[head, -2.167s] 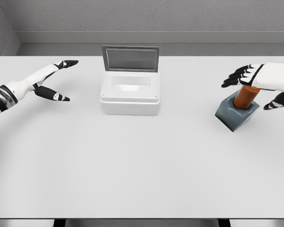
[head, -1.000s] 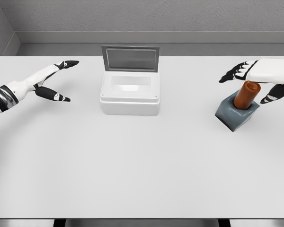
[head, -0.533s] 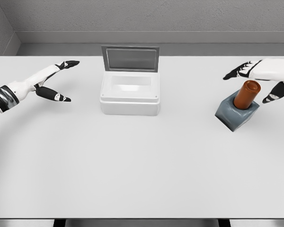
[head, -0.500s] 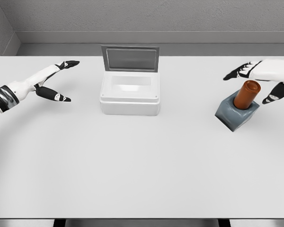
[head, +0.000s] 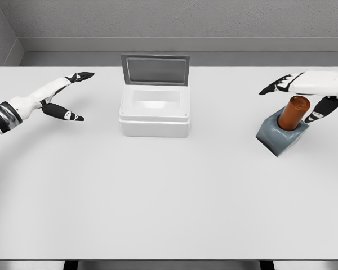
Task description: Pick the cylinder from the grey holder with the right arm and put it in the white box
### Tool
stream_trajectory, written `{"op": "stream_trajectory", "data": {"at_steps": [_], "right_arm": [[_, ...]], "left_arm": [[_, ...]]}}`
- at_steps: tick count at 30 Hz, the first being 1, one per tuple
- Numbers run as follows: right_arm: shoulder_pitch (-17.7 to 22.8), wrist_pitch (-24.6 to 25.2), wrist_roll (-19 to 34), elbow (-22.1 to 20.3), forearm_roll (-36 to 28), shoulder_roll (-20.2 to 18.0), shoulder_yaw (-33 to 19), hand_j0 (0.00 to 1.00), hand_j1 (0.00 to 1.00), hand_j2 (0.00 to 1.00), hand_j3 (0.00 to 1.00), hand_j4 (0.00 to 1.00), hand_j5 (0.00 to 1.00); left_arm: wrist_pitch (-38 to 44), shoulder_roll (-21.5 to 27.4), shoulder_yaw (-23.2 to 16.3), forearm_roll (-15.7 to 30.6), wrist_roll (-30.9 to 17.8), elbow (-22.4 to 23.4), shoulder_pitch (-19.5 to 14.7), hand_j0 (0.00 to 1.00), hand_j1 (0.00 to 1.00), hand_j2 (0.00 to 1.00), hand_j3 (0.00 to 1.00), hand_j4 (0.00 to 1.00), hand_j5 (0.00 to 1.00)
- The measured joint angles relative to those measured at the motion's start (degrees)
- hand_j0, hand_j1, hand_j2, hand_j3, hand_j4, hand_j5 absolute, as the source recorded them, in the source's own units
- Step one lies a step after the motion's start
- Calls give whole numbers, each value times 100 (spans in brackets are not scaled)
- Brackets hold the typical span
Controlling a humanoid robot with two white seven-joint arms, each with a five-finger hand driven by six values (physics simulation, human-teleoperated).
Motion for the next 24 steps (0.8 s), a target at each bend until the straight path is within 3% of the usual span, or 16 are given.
{"op": "stream_trajectory", "data": {"at_steps": [24], "right_arm": [[-88,-1,387,202,45,96,134,96,96,96,96,96,96]], "left_arm": [[0,1,0,0,0,0,0,100,100,100,100,100,100]]}}
